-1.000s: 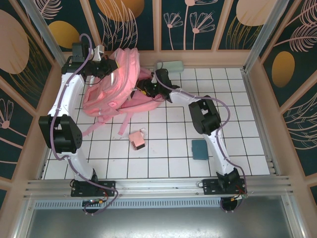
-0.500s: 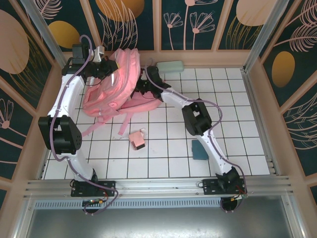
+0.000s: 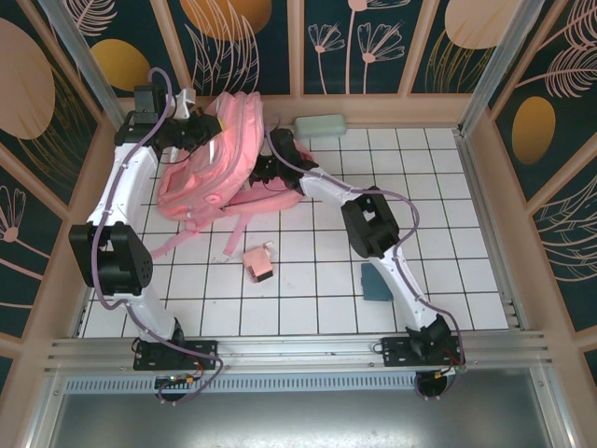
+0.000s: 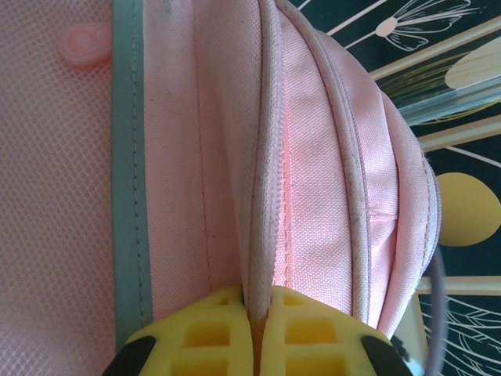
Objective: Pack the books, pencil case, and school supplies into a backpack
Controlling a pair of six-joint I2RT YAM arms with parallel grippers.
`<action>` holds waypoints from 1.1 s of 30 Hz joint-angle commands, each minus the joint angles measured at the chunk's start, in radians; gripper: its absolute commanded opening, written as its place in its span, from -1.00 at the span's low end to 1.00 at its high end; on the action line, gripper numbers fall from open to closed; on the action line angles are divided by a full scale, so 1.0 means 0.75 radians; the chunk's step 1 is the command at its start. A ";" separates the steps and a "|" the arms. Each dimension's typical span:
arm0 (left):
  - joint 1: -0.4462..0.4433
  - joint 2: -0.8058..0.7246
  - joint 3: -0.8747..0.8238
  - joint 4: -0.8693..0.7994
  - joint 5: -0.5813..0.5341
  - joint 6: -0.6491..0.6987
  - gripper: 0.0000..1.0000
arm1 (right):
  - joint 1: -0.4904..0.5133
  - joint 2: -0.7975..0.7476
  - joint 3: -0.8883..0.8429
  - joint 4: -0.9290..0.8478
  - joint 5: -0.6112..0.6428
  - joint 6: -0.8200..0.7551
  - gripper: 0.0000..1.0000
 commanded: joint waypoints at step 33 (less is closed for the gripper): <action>-0.072 0.001 -0.040 0.265 0.076 0.100 -1.00 | -0.387 -1.695 -1.854 -0.734 0.713 -0.467 0.33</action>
